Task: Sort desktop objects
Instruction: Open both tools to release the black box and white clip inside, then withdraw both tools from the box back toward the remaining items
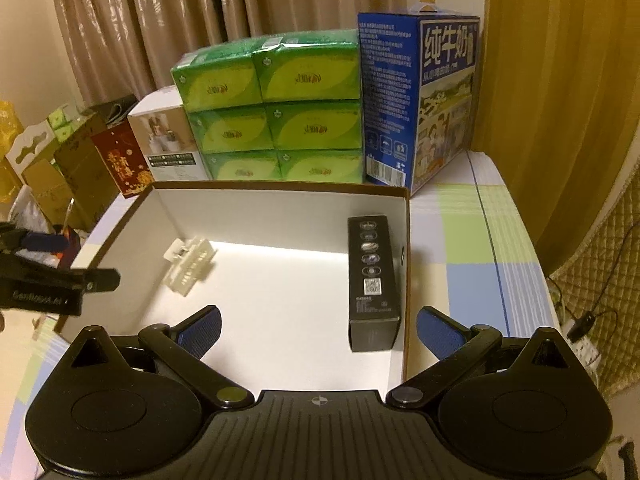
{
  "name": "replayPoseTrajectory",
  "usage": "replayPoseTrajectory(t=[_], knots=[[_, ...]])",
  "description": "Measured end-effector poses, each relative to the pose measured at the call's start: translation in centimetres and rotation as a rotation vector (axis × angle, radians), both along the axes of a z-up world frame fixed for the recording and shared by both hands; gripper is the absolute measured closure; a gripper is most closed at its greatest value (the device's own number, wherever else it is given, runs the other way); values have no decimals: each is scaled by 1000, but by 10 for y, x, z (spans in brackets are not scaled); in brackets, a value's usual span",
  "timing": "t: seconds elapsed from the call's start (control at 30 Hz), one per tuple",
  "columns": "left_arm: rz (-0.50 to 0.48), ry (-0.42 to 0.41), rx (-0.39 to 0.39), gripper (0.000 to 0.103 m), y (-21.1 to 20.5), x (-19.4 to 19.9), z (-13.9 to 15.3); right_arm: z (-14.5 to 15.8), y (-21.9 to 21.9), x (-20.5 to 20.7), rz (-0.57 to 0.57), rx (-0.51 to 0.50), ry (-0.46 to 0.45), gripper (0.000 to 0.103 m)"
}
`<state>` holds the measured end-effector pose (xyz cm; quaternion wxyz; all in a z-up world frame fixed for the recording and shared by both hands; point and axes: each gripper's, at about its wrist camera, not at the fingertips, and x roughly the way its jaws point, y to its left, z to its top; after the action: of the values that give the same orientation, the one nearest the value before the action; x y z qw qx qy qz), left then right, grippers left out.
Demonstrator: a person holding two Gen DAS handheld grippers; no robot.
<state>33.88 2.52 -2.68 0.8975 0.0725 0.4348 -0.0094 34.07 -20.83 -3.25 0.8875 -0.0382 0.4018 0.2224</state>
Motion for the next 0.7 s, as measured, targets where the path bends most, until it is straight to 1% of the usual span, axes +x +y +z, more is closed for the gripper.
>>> replayPoseTrajectory(t=[0.17, 0.3, 0.43, 0.7], knots=[[19, -11, -13, 12, -1, -29, 12, 7, -4, -21, -2, 21, 3, 2], [20, -36, -14, 8, -4, -51, 21, 11, -5, -36, -2, 28, 7, 2], [26, -50, -37, 7, -4, -72, 30, 15, -6, -53, 8, 30, 2, 2], [38, -45, -34, 7, -7, -110, 36, 21, -8, -88, 38, 21, -7, 2]])
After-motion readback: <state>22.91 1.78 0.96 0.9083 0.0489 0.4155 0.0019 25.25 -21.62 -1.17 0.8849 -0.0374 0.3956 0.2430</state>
